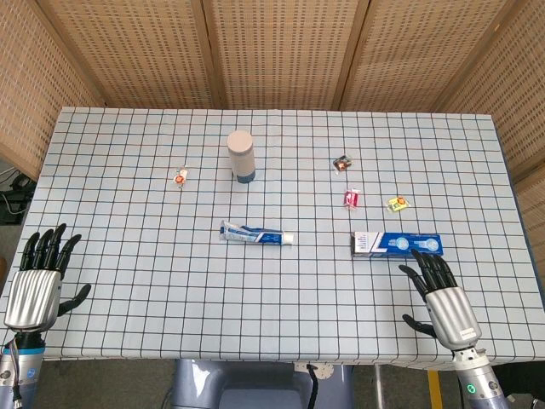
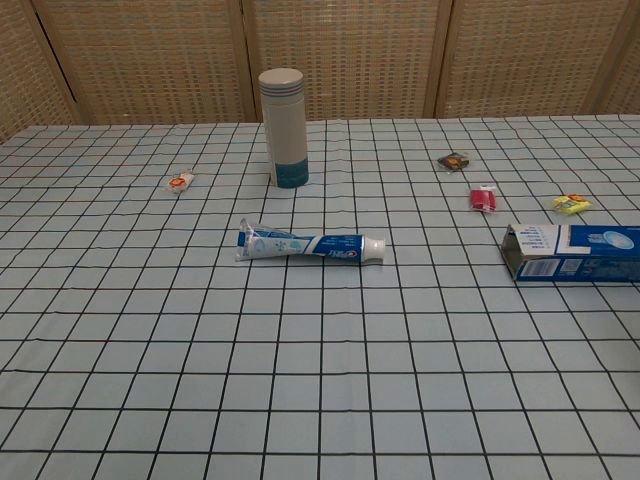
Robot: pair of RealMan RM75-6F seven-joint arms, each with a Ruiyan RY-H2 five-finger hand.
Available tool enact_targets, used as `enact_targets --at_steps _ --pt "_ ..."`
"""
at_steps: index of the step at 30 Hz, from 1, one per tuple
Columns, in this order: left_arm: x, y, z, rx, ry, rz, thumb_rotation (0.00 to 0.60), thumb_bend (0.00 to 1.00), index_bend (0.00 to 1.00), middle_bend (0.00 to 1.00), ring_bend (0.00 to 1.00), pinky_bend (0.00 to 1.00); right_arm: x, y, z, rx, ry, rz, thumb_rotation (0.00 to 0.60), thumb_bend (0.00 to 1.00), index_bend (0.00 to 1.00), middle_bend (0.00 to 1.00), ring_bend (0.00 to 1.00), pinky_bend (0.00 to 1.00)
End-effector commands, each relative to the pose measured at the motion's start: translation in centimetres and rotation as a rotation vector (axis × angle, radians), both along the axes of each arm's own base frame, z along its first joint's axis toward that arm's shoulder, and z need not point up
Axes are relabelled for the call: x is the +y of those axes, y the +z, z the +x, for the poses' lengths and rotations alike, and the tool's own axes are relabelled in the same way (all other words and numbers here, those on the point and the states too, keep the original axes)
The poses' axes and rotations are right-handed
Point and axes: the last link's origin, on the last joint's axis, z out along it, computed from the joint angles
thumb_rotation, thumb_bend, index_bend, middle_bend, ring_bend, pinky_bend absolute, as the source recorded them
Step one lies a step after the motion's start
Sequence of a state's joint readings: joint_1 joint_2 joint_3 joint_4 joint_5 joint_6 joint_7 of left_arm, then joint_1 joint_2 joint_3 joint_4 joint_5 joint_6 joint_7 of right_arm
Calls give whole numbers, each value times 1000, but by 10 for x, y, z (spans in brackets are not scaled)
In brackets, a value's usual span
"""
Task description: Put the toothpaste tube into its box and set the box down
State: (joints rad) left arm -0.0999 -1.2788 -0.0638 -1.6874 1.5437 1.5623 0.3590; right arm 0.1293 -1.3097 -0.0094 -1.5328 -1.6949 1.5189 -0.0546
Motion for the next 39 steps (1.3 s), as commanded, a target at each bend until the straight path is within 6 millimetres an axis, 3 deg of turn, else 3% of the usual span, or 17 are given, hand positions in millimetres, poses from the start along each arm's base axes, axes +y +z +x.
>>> enact_targets --at_steps 1,18,39 --pt "-1 0 0 3 -2 0 600 206 118 0 0 0 0 0 1 -1 3 1 600 169 200 0 0 73" --pt "2 0 -4 -4 15 3 600 206 118 0 0 0 -2 0 -1 29 -2 -25 600 169 199 0 0 64" --pt "7 -2 -12 6 41 -13 600 209 118 0 0 0 -11 22 -9 11 -50 -145 600 169 198 0 0 40"
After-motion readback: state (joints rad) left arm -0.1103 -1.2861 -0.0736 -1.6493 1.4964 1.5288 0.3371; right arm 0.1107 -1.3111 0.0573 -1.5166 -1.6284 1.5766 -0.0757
